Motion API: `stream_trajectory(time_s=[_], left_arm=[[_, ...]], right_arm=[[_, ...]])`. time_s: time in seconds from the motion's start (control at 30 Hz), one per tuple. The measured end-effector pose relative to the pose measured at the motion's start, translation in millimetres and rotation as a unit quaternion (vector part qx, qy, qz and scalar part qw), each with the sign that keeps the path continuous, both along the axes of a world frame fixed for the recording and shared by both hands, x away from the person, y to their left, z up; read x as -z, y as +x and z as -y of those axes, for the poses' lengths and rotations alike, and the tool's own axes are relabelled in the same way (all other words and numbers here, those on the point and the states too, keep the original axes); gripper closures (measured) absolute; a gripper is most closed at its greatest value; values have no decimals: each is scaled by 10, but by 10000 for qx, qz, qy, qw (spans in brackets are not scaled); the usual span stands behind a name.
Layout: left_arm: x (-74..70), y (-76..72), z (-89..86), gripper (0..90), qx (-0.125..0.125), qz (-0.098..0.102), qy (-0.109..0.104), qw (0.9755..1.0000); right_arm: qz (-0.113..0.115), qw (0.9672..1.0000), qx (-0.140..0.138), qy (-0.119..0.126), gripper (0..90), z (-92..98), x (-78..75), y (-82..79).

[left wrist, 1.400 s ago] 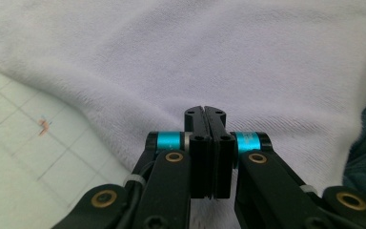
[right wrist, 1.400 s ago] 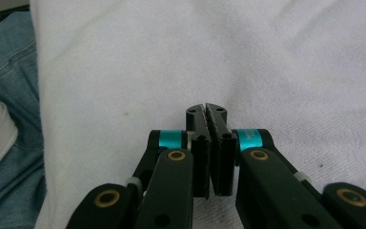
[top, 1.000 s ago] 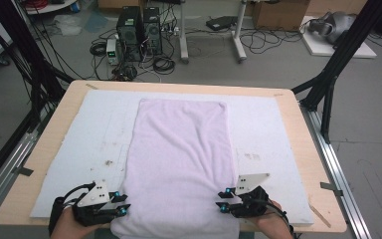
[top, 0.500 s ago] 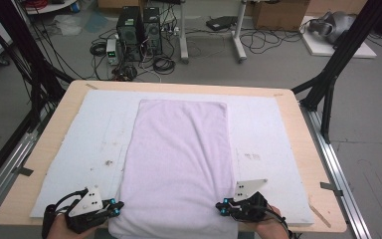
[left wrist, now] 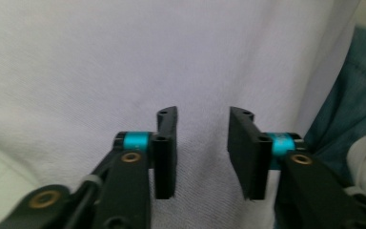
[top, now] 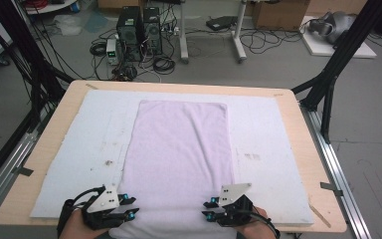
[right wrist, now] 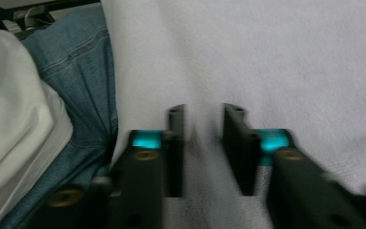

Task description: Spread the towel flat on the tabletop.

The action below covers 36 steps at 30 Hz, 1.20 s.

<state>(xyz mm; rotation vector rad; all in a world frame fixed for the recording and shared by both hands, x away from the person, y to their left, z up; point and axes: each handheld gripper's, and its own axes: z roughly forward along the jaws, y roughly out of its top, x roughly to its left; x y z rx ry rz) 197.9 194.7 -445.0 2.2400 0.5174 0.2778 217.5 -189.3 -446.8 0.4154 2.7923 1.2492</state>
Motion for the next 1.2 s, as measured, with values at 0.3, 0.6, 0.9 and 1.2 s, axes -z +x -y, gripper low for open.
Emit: stream_trajectory(time_s=[0.3,0.6,0.9,1.2], left_arm=[[-6,-115,-95,882,-95,14,-226,9997],[-7,-304,-163,862,-50,-83,-326,9994],[-229,-23,-168,587,-351,-1,-561,9978],[-496,370,-134,489,-547,170,-519,9970]], right_arm=[[-13,9999,-162,6,890,6,-33,-57],[-490,9970,-364,481,764,52,-83,-174],[-369,9967,315,650,521,224,-321,155],[-142,9922,1007,719,341,323,-523,572]])
